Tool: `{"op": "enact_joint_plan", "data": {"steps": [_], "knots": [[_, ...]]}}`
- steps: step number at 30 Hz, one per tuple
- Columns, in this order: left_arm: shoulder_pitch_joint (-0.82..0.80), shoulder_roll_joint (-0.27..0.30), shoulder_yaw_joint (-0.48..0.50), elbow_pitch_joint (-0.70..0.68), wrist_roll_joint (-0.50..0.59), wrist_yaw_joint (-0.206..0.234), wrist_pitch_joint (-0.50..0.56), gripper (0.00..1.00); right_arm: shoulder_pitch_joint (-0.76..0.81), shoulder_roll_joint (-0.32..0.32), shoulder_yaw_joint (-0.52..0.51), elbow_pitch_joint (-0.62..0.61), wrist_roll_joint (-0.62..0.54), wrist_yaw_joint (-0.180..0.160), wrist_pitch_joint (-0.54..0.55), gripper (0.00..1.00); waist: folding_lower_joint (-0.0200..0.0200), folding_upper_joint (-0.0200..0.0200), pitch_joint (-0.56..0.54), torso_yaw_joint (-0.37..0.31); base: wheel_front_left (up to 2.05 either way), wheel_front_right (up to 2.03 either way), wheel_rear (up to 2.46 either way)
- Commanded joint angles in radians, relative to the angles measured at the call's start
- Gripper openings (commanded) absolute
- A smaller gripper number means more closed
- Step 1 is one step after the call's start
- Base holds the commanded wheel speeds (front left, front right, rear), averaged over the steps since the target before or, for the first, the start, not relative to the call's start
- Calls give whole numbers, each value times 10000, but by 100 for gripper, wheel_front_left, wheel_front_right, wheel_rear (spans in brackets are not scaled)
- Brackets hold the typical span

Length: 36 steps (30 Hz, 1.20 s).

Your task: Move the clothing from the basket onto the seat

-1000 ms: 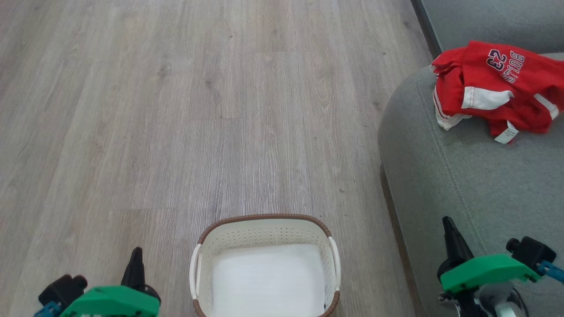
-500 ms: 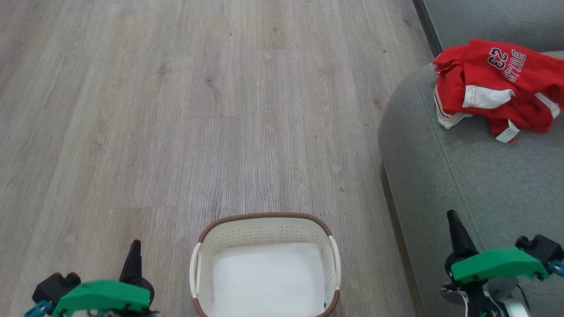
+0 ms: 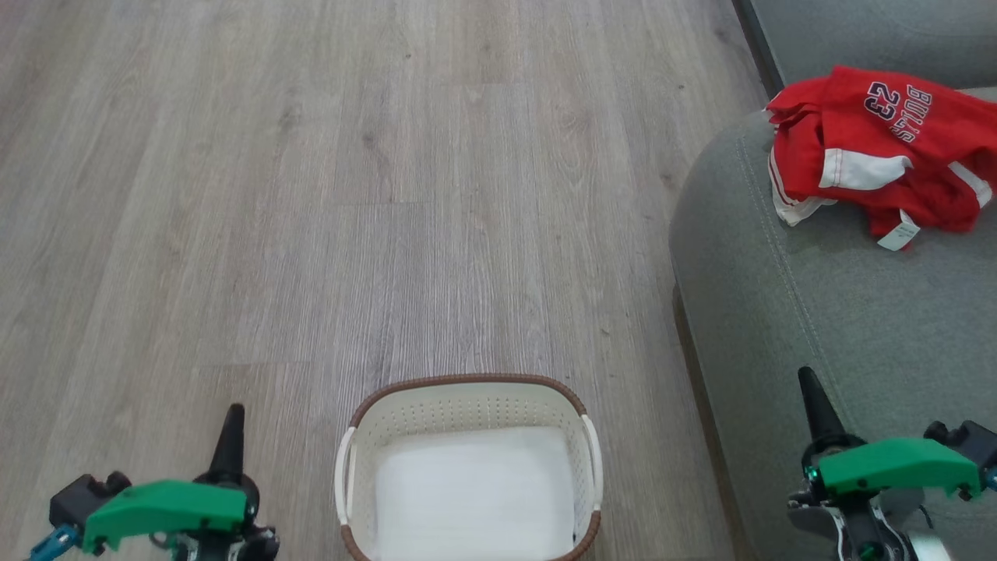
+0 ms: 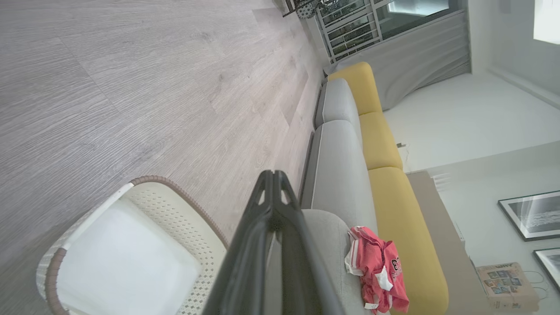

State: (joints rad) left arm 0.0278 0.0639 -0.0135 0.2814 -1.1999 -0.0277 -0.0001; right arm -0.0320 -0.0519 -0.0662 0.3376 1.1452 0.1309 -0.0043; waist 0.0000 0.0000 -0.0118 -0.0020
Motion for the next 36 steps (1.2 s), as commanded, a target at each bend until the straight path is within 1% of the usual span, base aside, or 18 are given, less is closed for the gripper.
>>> {"op": "enact_joint_plan", "data": {"steps": [1, 36], "knots": [[-594, 54, 400, -341, -307, -150, 76, 0, -588, -4, 61, -430, 350, -1, 101, 0, 0, 0, 6, 1, 0, 0, 0], [-1320, -127, 1237, -357, -3877, -983, 1085, 0, -751, 15, -448, -901, 4405, -2, 1119, 0, 0, 0, 141, 19, 0, 0, 0]]}}
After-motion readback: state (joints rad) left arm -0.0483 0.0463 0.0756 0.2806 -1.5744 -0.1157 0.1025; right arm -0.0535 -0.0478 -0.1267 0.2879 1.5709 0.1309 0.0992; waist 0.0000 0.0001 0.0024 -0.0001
